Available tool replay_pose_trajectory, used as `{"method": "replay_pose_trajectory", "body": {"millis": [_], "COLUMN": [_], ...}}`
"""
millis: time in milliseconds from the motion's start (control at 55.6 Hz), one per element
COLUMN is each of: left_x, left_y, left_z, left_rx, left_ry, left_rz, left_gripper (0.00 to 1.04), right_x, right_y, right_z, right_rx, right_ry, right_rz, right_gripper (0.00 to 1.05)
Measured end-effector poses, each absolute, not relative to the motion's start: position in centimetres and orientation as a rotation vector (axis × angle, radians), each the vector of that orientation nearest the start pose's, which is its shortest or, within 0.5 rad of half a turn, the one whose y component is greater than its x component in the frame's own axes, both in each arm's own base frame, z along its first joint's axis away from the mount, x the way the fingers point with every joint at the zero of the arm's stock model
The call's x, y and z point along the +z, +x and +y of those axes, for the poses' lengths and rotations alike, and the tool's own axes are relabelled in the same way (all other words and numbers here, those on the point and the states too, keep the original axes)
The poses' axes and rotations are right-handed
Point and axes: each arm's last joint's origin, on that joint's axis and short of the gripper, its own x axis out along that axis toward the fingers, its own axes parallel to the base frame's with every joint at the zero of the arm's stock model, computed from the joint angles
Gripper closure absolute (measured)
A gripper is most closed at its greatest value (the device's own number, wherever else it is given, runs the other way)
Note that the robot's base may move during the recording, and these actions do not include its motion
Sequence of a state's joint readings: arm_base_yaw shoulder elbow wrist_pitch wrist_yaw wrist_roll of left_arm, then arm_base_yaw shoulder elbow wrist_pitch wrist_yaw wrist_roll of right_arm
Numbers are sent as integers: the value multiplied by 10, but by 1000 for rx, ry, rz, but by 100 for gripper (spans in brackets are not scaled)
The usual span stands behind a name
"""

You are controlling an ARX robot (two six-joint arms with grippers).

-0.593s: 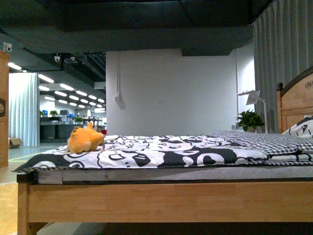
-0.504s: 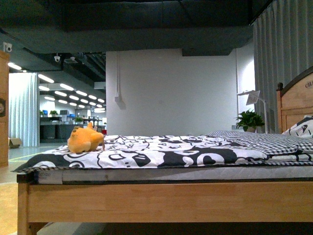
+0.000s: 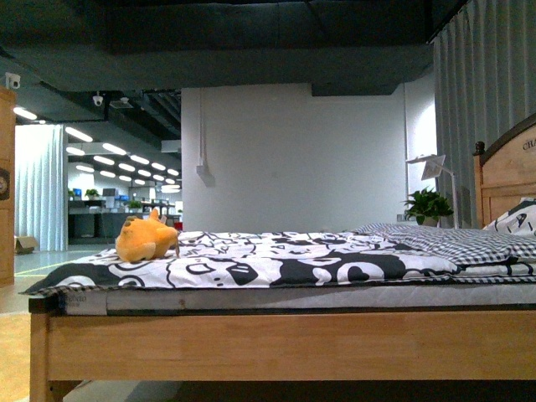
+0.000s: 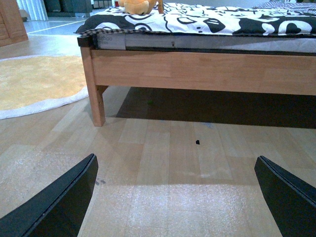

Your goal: Put away toys

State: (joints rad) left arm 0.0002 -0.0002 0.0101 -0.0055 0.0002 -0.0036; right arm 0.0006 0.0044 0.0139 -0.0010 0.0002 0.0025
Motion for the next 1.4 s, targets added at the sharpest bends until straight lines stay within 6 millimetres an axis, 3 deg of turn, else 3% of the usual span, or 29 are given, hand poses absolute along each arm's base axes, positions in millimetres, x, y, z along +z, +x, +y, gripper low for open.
{"method": "replay_pose_trajectory", "body": {"millis": [1403], "left_x": [166], "left_y": [97], "left_z": [0], "left_rx": [0], "left_ry": [-4], "left_rz": [-5], "left_gripper": [6], "right_x": [168], "right_y": [97], "right_z": [0], "right_rx": [1], "right_ry": [2], "right_rz": [-9], "right_gripper": [7]}}
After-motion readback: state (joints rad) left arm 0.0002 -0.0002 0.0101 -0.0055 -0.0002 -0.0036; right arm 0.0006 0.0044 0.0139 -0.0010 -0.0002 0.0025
